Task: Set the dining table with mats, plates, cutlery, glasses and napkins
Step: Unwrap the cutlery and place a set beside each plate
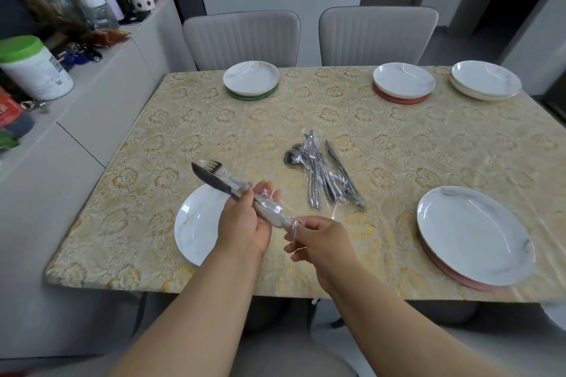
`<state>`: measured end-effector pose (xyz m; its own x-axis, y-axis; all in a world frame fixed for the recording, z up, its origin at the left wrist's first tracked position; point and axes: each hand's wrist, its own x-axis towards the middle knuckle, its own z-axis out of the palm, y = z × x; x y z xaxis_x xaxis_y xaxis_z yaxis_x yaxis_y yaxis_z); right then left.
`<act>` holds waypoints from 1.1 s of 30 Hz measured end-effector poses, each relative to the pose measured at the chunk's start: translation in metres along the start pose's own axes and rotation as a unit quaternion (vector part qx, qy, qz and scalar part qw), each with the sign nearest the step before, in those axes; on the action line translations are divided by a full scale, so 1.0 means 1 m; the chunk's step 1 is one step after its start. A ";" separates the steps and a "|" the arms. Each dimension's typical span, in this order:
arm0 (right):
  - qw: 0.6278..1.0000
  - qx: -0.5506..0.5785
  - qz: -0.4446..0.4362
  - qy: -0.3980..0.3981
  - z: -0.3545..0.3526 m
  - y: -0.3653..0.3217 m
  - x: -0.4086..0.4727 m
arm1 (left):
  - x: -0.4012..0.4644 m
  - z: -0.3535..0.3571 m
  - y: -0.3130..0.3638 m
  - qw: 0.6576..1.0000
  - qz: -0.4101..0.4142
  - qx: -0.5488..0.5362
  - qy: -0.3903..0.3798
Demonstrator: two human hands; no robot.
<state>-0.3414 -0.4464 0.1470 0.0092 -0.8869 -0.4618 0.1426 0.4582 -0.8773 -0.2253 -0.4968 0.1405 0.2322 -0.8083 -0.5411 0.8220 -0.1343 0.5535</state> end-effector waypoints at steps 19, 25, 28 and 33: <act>0.970 -0.132 0.094 -0.183 0.000 -0.011 0.025 | 0.036 -0.006 0.048 0.997 0.040 0.050 0.031; 0.955 -0.144 0.121 -0.230 -0.002 -0.022 0.038 | 0.049 -0.011 0.053 0.997 0.050 0.044 0.040; 0.940 -0.189 0.124 -0.254 -0.002 -0.020 0.046 | 0.047 -0.008 0.053 0.997 0.051 0.047 0.033; 0.924 -0.262 0.191 -0.202 -0.053 -0.019 0.063 | 0.065 -0.026 0.095 0.991 0.106 0.018 0.083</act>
<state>-0.3960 -0.5079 0.1276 0.3432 -0.5559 -0.7571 -0.4453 0.6134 -0.6523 -0.1189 -0.5469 0.1414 0.4831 -0.7149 -0.5055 0.7267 0.0053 0.6870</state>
